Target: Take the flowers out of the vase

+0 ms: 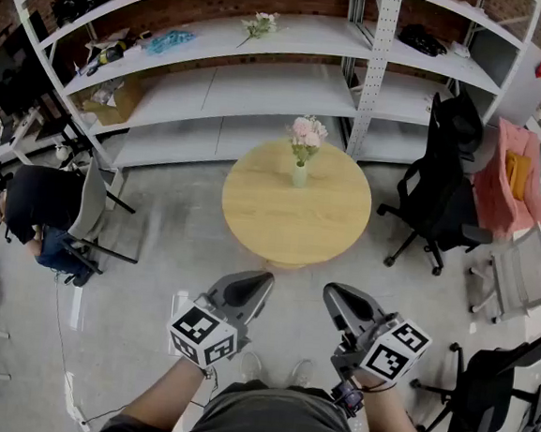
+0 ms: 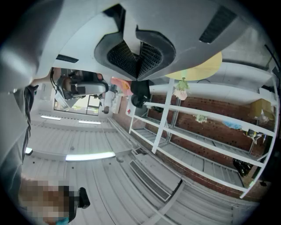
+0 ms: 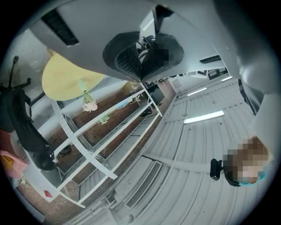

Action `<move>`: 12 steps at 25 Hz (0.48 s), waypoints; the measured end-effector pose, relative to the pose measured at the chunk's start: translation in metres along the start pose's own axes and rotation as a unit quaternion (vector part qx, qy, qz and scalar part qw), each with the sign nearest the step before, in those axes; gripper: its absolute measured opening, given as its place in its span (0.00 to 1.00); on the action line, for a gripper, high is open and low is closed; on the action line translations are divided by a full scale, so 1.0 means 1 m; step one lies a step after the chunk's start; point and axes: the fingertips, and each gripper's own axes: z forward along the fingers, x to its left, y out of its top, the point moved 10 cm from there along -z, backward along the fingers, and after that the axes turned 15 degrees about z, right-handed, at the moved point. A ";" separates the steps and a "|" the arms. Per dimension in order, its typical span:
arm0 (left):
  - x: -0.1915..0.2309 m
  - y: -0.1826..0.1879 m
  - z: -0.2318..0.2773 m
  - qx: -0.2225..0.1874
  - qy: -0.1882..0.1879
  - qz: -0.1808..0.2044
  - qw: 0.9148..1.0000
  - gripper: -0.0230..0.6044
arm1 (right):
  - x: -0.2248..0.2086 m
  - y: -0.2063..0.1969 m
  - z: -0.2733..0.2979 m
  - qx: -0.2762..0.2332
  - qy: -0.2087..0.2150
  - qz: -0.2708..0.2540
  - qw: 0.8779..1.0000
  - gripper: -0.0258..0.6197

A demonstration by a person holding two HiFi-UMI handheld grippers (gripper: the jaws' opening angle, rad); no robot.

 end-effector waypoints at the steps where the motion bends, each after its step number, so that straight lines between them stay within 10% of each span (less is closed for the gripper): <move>1: -0.001 0.000 0.001 0.000 0.000 0.000 1.000 0.05 | -0.001 0.000 0.000 0.001 0.000 0.001 1.000 0.06; 12: -0.004 0.000 0.010 0.002 0.007 -0.004 1.000 0.05 | -0.011 0.005 -0.002 0.003 0.011 0.011 1.000 0.06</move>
